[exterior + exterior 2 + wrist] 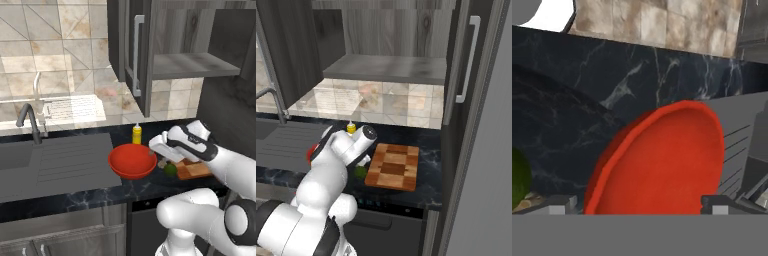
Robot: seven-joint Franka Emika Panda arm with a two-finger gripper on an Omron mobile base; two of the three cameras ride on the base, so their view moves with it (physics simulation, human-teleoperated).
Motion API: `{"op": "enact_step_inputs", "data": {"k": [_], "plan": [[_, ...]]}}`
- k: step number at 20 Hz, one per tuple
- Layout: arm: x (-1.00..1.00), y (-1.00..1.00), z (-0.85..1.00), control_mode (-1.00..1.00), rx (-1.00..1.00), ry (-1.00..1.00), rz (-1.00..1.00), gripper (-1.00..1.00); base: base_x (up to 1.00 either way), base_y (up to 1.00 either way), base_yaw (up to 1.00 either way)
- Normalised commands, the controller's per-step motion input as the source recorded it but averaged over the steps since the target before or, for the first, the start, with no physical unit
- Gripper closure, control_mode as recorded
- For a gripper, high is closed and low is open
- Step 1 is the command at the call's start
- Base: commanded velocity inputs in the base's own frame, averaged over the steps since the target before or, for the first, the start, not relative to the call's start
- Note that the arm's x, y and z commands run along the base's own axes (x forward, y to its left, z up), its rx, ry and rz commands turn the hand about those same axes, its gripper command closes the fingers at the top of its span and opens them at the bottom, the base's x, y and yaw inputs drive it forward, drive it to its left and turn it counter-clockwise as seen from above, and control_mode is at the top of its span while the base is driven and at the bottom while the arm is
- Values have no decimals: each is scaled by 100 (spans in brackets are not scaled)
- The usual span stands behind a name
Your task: Open the cabinet. Place the bowl and condiment on the counter. Then place the lime and garlic on the cutting board.
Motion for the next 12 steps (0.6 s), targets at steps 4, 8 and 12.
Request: {"op": "enact_step_inputs", "data": {"k": [4, 8, 12], "plan": [[-22, 0, 41, -100, -5, 0, 0, -100, 0, 0, 0], [-23, 0, 32, -100, -6, 1, 0, -100, 0, 0, 0], [-22, -6, 20, -100, -6, 5, 0, -100, 0, 0, 0]]}}
